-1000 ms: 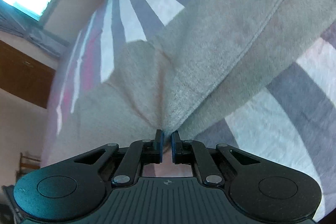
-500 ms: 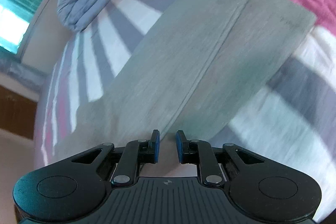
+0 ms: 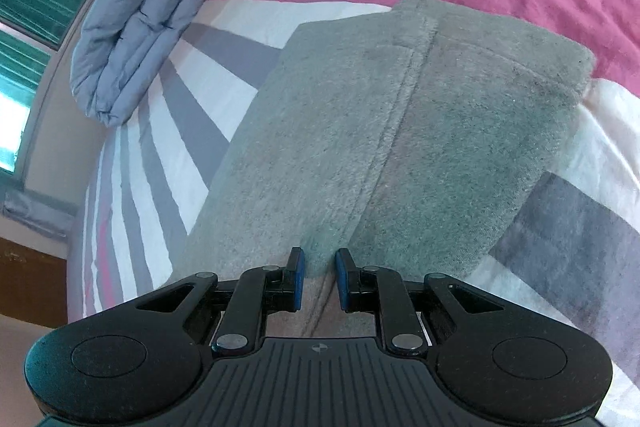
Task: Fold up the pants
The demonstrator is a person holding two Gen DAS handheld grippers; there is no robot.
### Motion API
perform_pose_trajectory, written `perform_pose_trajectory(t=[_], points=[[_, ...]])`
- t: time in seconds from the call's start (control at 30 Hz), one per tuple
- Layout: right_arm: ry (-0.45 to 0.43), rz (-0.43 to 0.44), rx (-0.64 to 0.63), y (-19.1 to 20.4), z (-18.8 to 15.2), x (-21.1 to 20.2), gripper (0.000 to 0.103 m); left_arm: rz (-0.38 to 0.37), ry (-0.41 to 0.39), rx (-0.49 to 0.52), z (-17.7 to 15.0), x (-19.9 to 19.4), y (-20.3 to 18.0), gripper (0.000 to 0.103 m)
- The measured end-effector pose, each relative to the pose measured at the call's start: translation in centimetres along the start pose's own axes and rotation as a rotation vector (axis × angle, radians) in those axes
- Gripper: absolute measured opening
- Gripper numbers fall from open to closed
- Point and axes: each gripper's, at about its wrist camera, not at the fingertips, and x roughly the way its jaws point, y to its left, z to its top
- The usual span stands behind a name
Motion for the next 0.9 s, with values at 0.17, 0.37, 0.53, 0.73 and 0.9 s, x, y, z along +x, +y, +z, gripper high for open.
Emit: perform_pose_trajectory(t=[0.17,0.37,0.53,0.73,0.9], points=[[-0.06,-0.009,-0.13,1.2,-1.1,-1.7,0.007,-0.001,-0.001,0.003,0.0,0.1,0.0,0.027],[-0.116,0.016,-0.212,1.7,-1.5,-4.1,0.0,-0.004,-0.006,0.004,0.0,0.1,0.1,0.027],[-0.162,0.031,-0.23,1.2,-2.2,-7.0,0.0,-0.008,-0.008,0.009,0.0,0.1,0.2,0.027],[0.037,0.081,-0.112,-0.9,-1.2,-3.4,0.0,-0.012,-0.006,-0.001,0.0,-0.1,0.3,0.027],[0.086,0.082,-0.023,-1.5,-0.5,0.2,0.001,-0.006,-0.006,0.0,0.0,-0.1,0.3,0.027]])
